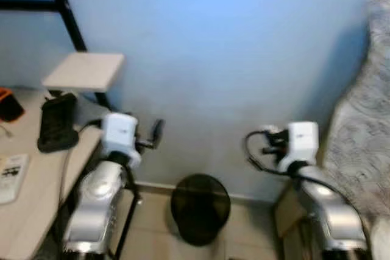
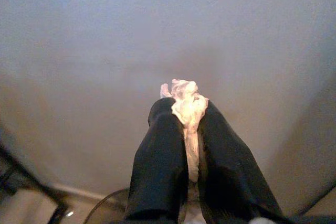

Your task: Clean up the room

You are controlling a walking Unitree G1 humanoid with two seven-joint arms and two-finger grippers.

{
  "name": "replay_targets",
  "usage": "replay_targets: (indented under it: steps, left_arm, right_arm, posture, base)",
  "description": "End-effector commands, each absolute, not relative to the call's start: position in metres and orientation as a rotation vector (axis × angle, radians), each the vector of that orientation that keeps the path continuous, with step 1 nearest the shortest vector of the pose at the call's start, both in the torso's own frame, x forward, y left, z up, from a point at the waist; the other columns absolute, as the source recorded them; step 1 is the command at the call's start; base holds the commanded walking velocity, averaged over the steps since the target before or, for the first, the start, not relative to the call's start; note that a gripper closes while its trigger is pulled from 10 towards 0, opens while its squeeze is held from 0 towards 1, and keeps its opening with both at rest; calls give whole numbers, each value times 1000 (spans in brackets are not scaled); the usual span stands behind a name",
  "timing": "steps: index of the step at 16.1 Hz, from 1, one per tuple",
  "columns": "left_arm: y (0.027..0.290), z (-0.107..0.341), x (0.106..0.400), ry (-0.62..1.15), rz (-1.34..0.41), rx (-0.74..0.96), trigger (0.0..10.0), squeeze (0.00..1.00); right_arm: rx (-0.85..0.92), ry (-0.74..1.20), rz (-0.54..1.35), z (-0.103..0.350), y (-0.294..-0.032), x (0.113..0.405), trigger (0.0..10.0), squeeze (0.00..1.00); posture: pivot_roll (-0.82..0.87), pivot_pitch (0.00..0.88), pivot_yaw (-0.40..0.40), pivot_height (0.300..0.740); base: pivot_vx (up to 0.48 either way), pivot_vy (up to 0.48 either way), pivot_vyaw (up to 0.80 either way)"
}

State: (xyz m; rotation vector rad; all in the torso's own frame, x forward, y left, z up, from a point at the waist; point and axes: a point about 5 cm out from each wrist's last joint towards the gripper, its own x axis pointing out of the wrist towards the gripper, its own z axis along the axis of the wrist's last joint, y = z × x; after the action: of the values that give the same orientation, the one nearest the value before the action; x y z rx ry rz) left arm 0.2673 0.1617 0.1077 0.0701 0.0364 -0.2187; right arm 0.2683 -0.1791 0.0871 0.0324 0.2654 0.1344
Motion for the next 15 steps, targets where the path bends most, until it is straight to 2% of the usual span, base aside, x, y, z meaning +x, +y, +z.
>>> replay_targets:
  steps: [1,5,9,12,15]
  left_arm:
    - [171,113,270,25,-196,91,10000,0]
    - [171,113,271,24,-188,66,10000,0]
    - [171,98,258,79,-256,127,10000,0]
    - [174,88,246,154,-285,98,10000,0]
    - [169,81,241,156,-338,181,10000,0]
  right_arm:
    - [32,253,154,92,-172,273,10000,0]
    - [32,269,166,91,-170,274,10000,0]
    - [-26,358,196,86,-171,269,10000,0]
    - [-17,385,226,79,-171,260,10000,0]
    - [-75,504,291,65,-175,255,10000,0]
  posture:
    - [-38,0,20,740]
    - [-43,0,12,740]
    - [-27,0,-11,740]
    - [-23,0,-19,740]
    - [-49,18,-8,740]
  base:
    - [435,0,0]
    - [413,0,0]
    - [0,0,0]
    - [0,0,0]
    - [0,0,0]
